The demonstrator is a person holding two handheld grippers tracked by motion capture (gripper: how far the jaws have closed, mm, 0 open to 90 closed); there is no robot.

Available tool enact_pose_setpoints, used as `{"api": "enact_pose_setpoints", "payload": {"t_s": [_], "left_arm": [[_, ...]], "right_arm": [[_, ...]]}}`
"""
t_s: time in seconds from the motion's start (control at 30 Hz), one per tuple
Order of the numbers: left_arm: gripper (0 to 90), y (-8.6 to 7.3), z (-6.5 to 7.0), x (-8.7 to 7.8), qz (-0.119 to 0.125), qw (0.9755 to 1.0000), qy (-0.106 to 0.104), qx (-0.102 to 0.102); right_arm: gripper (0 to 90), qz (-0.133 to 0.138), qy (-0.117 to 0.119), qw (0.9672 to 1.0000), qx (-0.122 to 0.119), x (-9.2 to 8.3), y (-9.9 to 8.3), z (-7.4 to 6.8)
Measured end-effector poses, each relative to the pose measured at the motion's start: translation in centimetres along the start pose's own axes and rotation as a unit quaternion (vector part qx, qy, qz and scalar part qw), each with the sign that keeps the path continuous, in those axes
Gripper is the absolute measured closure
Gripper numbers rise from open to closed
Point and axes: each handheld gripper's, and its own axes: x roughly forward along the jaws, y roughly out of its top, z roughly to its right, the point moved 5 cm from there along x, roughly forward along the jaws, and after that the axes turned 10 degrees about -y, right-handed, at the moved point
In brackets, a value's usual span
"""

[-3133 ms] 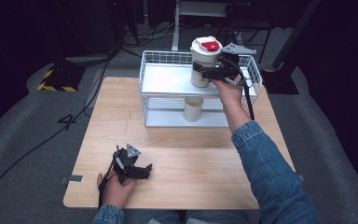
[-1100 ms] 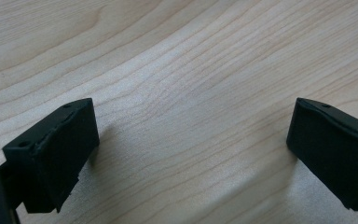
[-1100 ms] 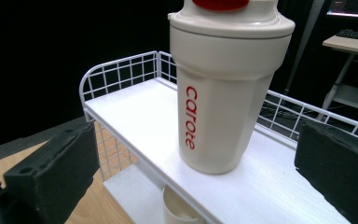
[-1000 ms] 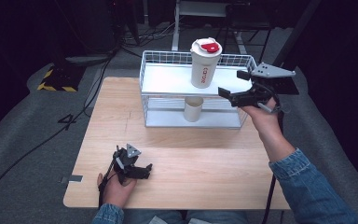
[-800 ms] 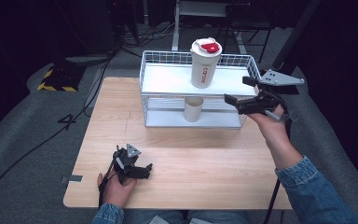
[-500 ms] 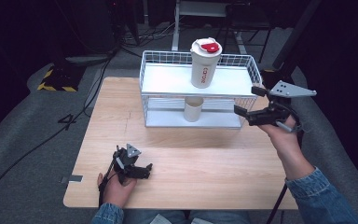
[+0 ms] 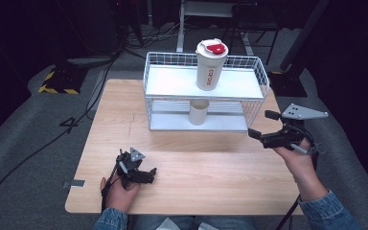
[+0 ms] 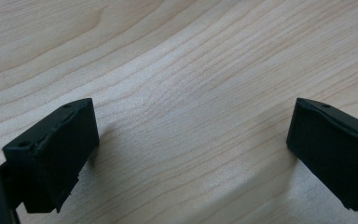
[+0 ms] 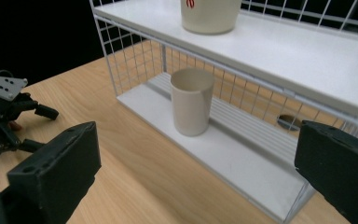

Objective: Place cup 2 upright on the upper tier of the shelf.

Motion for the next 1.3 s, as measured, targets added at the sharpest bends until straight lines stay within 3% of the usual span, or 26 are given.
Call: {"api": "enact_pose_setpoints", "payload": {"t_s": [0.2,0.43,0.63,0.77,0.93,1.3], "left_arm": [[2.7,0.0,-0.1,0.0,0.001,1.0000,0.001,0.003],[2.7,0.0,-0.1,0.0,0.001,1.0000,0.001,0.002],[2.7,0.0,-0.1,0.0,0.001,1.0000,0.001,0.002],[2.7,0.0,-0.1,0.0,0.001,1.0000,0.001,0.002],[2.7,0.0,-0.1,0.0,0.001,1.0000,0.001,0.003],[2.7,0.0,-0.1,0.0,0.001,1.0000,0.001,0.003]], "right_arm": [[0.8,-0.022,-0.023,0.9994,-0.012,0.3,-2.3,-0.3],[0.8,-0.054,-0.005,0.9984,0.013,1.2,-5.7,-1.1],[0.8,-0.064,-0.012,0.9972,0.038,1.8,-8.0,-0.8],[0.8,-0.089,-0.025,0.9955,0.023,2.2,-9.4,-0.7],[0.8,-0.112,-0.021,0.9932,0.023,3.0,-11.5,-1.0],[0.7,-0.140,-0.047,0.9890,0.014,3.9,-15.5,-0.9]]}}
